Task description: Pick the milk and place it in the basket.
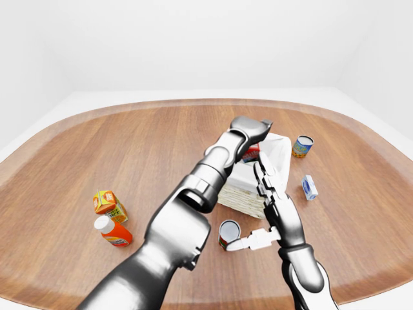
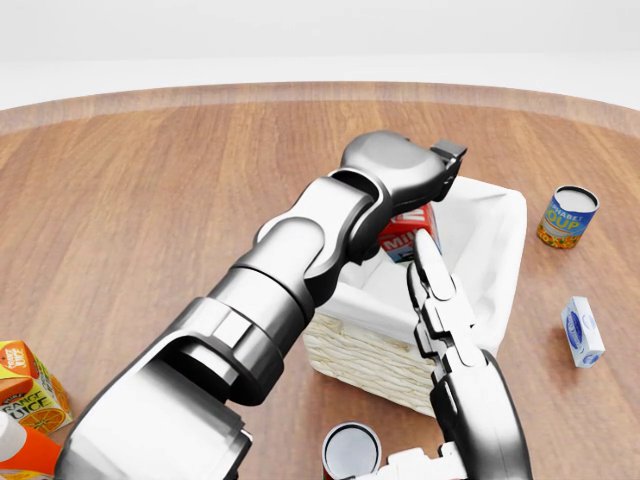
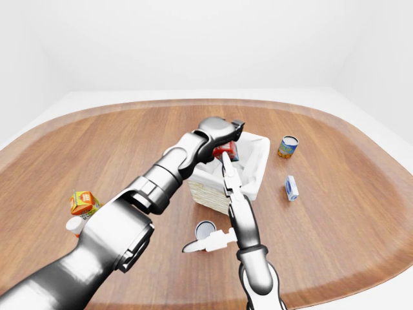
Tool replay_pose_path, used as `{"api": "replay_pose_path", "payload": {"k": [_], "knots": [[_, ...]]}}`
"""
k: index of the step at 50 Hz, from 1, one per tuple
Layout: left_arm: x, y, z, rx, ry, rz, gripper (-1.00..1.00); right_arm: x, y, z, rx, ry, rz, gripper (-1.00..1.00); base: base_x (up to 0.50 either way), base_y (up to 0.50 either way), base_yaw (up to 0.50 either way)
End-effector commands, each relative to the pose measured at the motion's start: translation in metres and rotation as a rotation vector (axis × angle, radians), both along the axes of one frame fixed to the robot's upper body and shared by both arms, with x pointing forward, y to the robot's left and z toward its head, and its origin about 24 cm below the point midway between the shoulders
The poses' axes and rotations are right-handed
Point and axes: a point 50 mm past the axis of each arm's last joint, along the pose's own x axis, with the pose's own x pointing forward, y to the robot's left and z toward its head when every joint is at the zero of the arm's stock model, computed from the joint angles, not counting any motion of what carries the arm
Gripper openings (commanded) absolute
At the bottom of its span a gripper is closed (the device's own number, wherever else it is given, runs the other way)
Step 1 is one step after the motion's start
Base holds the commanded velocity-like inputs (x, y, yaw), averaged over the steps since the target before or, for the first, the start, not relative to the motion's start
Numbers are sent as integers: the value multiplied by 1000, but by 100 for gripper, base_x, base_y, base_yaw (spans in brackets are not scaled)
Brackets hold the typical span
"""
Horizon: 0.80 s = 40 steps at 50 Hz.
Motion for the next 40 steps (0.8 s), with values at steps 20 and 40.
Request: {"api": "replay_pose_path", "payload": {"k": [20, 40], "knots": [[7, 8, 1, -16, -80, 53, -100, -1, 0, 2, 4, -3, 6, 100, 0, 0, 0], [4, 5, -7, -2, -71, 50, -100, -2, 2, 1, 1, -2, 15, 100, 0, 0, 0]]}}
